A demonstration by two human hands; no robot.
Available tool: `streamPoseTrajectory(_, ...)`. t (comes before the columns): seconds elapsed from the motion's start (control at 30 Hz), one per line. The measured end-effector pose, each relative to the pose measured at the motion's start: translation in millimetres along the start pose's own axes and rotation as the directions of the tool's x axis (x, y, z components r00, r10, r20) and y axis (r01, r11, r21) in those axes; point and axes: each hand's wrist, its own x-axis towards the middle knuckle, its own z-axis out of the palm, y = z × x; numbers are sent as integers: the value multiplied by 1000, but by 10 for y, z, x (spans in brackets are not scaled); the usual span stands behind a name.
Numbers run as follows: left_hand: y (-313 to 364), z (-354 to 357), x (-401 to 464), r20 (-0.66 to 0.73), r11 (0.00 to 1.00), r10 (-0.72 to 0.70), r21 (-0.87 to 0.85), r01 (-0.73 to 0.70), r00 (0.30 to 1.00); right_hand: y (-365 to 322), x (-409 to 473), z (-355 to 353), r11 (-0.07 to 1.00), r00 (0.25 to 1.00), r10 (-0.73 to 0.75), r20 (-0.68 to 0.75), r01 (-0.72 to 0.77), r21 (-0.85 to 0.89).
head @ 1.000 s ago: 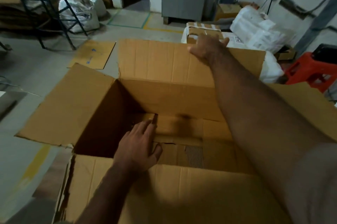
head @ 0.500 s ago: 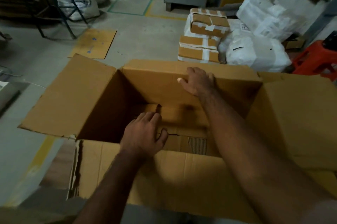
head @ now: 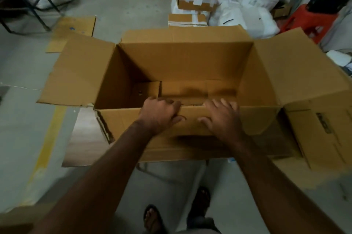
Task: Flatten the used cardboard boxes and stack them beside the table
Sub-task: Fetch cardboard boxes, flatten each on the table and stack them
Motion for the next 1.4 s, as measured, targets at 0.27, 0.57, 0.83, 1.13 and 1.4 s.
streamPoseTrajectory(0.27,-292,107,-595,-182,974,-201,-143,177,962,-151,-76,-176,998,998,56,3,-56,14)
streamPoseTrajectory(0.57,-685,-885,-195,-245,989,8,-141,-44,969,270,399,-1250,990,998,-45,-31,49,135)
streamPoseTrajectory(0.83,-1005,-795,870,-251,964,-264,-84,251,931,482,1496,-1056,998,989,42,-144,-36,45)
streamPoseTrajectory(1.13,-1425,-629,2056,-32,879,-471,-98,466,882,840,2779,-795,989,987,148,62,-145,-40)
streamPoseTrajectory(1.4,-1558,-461,1786,-16,831,-552,-100,548,834,1188,2512,-757,960,954,280,104,-277,-42)
